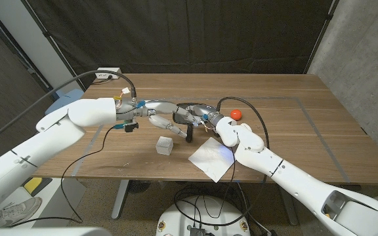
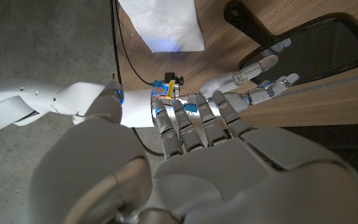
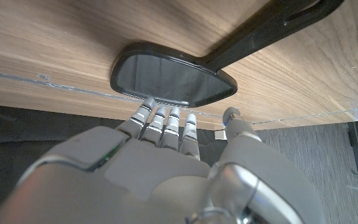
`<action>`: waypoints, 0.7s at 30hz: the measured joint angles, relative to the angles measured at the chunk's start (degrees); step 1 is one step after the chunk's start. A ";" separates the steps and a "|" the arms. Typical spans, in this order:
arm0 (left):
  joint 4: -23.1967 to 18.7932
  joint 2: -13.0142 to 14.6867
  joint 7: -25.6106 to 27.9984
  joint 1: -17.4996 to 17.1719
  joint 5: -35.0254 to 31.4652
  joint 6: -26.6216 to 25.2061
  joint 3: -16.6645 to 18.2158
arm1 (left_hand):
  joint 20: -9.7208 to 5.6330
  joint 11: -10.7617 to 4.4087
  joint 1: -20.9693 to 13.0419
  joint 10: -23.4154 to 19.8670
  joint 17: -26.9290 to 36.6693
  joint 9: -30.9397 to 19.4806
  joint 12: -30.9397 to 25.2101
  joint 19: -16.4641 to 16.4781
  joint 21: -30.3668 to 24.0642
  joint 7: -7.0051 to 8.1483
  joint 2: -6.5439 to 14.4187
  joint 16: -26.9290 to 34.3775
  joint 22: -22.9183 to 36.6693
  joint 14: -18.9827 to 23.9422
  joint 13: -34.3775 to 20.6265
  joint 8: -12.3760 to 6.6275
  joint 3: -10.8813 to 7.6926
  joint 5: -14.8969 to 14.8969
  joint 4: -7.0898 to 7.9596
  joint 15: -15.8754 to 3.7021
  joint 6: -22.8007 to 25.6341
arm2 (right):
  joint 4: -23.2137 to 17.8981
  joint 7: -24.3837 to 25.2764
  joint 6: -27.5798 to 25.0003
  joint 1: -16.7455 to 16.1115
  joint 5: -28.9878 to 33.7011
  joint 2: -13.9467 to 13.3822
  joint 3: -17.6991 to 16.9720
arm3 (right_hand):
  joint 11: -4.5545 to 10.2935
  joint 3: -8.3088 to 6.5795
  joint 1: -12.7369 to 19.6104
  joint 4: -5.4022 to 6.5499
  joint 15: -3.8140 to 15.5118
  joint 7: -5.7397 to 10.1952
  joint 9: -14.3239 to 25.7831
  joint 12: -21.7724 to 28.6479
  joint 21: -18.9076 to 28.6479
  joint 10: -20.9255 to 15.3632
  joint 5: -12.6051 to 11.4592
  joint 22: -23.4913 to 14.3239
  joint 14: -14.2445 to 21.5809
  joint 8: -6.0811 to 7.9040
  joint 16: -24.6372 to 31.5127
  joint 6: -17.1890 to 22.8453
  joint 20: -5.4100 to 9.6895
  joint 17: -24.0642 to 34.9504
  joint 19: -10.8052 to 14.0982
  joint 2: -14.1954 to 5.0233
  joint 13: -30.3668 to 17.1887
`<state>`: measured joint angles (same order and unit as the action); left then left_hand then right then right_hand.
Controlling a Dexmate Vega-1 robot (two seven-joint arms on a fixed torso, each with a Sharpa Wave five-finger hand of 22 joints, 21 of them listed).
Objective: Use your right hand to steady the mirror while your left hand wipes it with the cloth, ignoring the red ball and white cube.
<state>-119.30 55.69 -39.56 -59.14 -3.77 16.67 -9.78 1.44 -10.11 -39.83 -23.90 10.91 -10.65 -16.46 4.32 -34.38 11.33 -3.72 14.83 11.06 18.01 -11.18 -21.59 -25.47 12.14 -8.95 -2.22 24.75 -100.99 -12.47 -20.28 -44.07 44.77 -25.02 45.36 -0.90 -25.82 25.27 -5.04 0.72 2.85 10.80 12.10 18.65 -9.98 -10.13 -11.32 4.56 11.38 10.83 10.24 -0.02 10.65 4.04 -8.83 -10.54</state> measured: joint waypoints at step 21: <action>0.52 -3.74 -12.37 10.01 -8.12 -4.20 -10.51 | -1.04 0.16 -2.95 4.26 -0.53 -0.17 4.57 1.12 -0.88 -1.01 0.67 -3.55 0.00 -3.07 -0.01 4.75 0.32 0.00 0.83 -0.12 -6.28 | -0.14 0.70 0.48 -1.07 -1.85 -0.72 -1.04 | -0.08 2.81 -2.79 1.00 -0.55 0.19 -0.01 -1.12 -0.99 4.03 0.00 0.00 -3.01 -0.76 -0.46 -3.89 -0.21 0.00 -1.68 2.32 0.00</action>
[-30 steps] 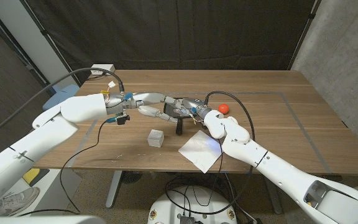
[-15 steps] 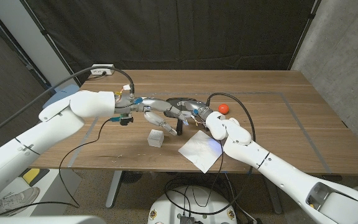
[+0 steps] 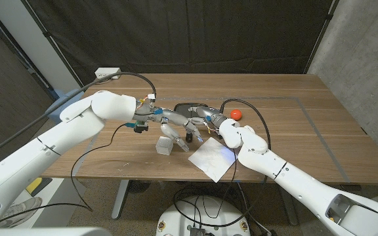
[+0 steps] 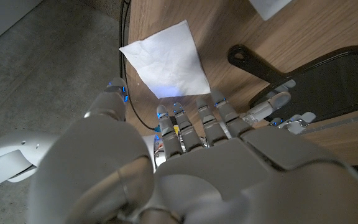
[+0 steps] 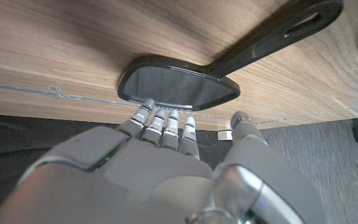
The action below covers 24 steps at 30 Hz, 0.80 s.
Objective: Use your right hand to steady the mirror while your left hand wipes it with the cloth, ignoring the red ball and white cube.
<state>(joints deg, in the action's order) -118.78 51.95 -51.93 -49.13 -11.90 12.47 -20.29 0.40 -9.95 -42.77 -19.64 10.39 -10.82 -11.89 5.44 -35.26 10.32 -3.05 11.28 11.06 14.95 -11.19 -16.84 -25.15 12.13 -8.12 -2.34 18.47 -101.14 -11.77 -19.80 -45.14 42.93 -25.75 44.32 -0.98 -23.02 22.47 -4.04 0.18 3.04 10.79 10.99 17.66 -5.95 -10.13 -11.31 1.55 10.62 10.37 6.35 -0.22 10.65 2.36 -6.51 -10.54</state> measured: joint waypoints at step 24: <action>1.68 -6.19 1.96 -0.87 -20.09 10.57 -4.33 | 1.34 1.14 -1.03 16.19 -0.10 -0.27 1.96 -5.18 2.88 1.93 2.86 -1.33 -0.14 -13.37 0.55 6.68 3.34 0.00 2.35 0.49 -18.79 | 1.79 -0.87 2.09 1.60 -0.26 0.54 1.04 | -0.43 2.56 -2.41 0.10 -0.91 -0.27 0.00 0.00 -1.04 2.21 0.00 0.00 -1.53 -0.02 0.00 -2.19 -0.70 0.01 -1.50 2.41 0.00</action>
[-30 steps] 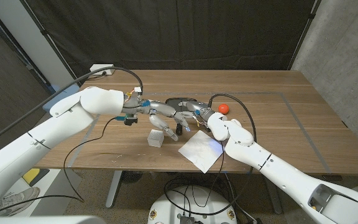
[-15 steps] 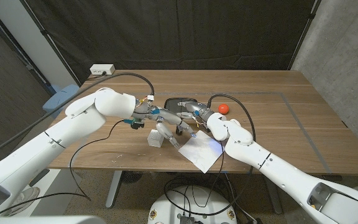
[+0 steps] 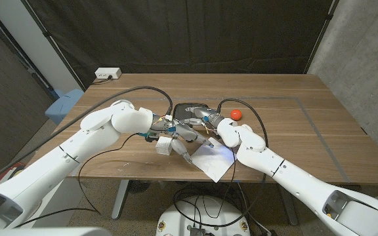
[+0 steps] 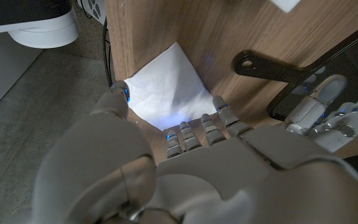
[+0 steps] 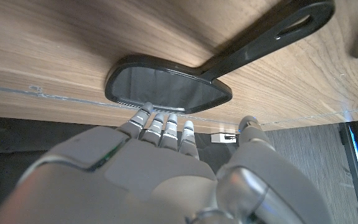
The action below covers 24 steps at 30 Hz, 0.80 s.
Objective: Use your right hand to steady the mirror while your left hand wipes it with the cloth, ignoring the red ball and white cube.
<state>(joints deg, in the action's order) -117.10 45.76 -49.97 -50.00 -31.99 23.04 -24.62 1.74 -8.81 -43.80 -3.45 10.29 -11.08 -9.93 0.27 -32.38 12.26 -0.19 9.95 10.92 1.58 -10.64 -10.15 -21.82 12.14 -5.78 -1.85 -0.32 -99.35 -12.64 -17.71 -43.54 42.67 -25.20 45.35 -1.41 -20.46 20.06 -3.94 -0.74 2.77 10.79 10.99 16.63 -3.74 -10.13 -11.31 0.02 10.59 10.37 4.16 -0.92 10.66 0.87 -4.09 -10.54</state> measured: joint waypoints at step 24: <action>4.10 -5.34 14.82 -5.05 -19.22 12.84 2.17 | 1.34 0.95 1.01 2.28 0.27 -0.04 -0.71 -1.33 1.33 -0.42 -0.67 0.68 0.01 -0.57 -0.17 -0.71 1.67 0.00 0.39 -0.01 -0.40 | 1.21 0.03 1.10 0.84 -0.49 0.64 0.10 | 0.01 0.55 0.00 -0.09 0.00 -0.01 0.00 0.00 0.00 0.00 -0.28 0.00 0.00 0.00 0.00 0.01 0.00 0.01 0.01 0.00 0.00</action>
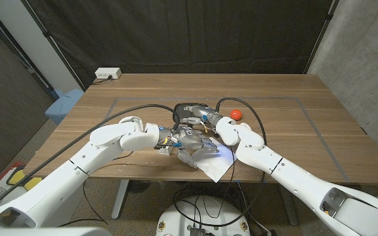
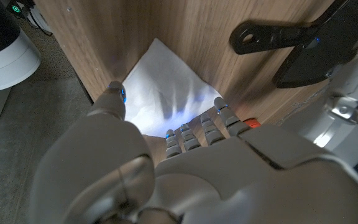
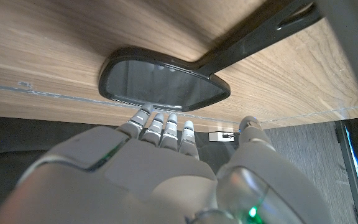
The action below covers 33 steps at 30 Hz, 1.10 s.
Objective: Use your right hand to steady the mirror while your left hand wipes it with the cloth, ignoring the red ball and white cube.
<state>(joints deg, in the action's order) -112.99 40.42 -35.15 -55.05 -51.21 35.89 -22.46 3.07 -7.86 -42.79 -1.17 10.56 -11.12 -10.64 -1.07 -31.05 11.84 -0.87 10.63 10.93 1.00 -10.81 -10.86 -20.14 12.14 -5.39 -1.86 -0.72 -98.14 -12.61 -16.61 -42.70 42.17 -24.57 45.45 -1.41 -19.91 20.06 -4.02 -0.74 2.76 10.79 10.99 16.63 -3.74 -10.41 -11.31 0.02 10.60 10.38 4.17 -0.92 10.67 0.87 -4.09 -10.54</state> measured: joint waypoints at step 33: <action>8.26 0.59 36.82 -1.69 -23.73 6.17 -1.74 | -5.06 -3.26 -15.30 -47.31 6.48 0.67 -11.40 13.44 -7.58 -3.65 5.16 8.89 0.60 38.05 -1.67 -18.00 -3.20 -0.73 -3.28 -1.63 49.44 | -0.89 0.16 0.39 -0.58 -0.61 -0.44 -0.50 | 0.00 0.31 0.00 -0.32 0.00 0.00 0.00 0.26 0.00 0.00 -0.22 0.13 0.00 0.44 0.00 0.01 0.00 -0.27 0.00 0.00 0.00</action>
<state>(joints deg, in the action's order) -104.73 41.01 1.67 -56.74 -74.94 42.06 -24.19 -1.98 -11.12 -58.09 -48.48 17.03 -10.45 -22.05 12.37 -38.63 8.19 4.29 19.52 11.53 39.06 -12.48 -28.86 -23.35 11.40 -8.67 -3.49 48.72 -99.03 -12.45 -16.22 -43.28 41.57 -25.01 44.95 -1.41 -19.60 20.07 -4.34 -0.74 2.76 10.79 11.25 16.63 -3.75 -10.63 -11.18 0.02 11.03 10.38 4.18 -0.92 10.39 0.88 -4.09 -10.54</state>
